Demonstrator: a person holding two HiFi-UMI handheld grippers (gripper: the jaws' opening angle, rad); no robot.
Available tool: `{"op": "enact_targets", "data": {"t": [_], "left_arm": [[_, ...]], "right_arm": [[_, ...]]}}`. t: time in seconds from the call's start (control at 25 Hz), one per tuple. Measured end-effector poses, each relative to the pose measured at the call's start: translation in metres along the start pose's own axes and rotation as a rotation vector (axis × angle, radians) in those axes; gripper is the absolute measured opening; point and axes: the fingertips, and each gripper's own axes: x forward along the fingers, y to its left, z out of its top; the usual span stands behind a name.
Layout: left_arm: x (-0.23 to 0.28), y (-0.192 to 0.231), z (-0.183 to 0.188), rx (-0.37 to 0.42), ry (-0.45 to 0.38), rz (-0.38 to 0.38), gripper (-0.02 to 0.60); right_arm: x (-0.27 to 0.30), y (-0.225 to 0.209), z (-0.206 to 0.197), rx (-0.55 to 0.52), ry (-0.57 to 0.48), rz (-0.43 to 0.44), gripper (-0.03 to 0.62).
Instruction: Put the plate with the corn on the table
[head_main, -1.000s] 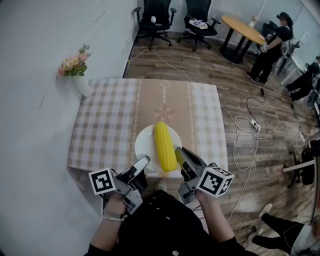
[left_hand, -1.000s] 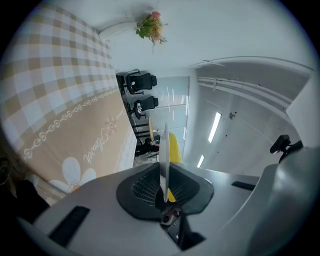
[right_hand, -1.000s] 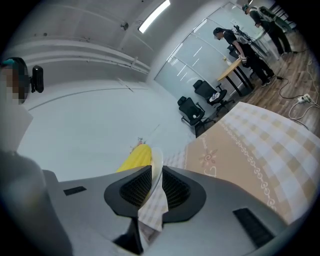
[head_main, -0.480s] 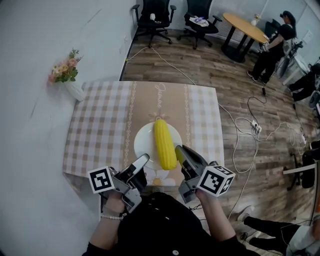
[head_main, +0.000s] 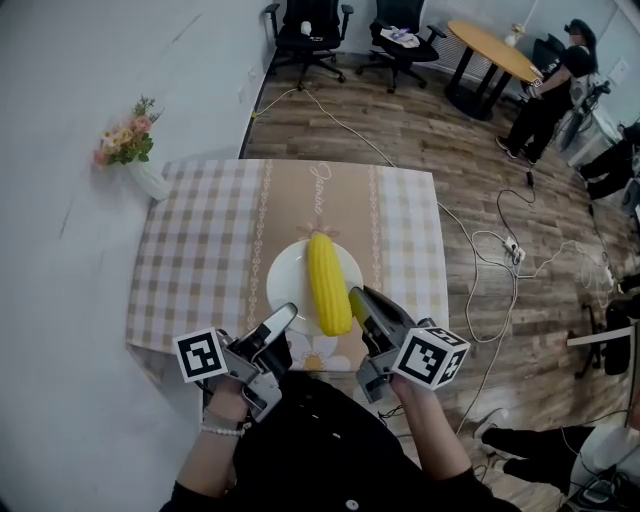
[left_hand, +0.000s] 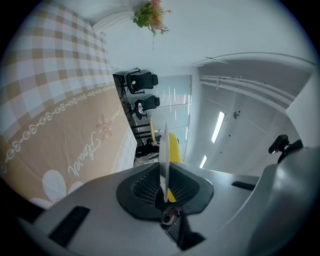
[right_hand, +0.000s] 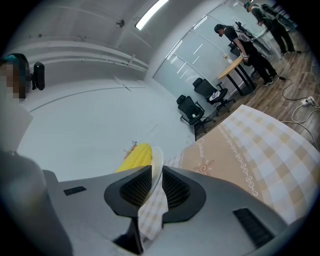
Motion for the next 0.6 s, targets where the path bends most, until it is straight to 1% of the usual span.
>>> {"op": "enact_targets", "data": {"t": [0.4, 0.6], "left_arm": [[0.010, 0.005, 0.014, 0.004, 0.038, 0.016, 0.043], [0.013, 0.013, 0.022, 0.011, 0.072, 0.038, 0.041]], "right_arm": [[0.010, -0.006, 0.004, 0.013, -0.021, -0.033, 0.094], [0.017, -0.011, 0.003, 0.034, -0.025, -0.056, 0.092]]}}
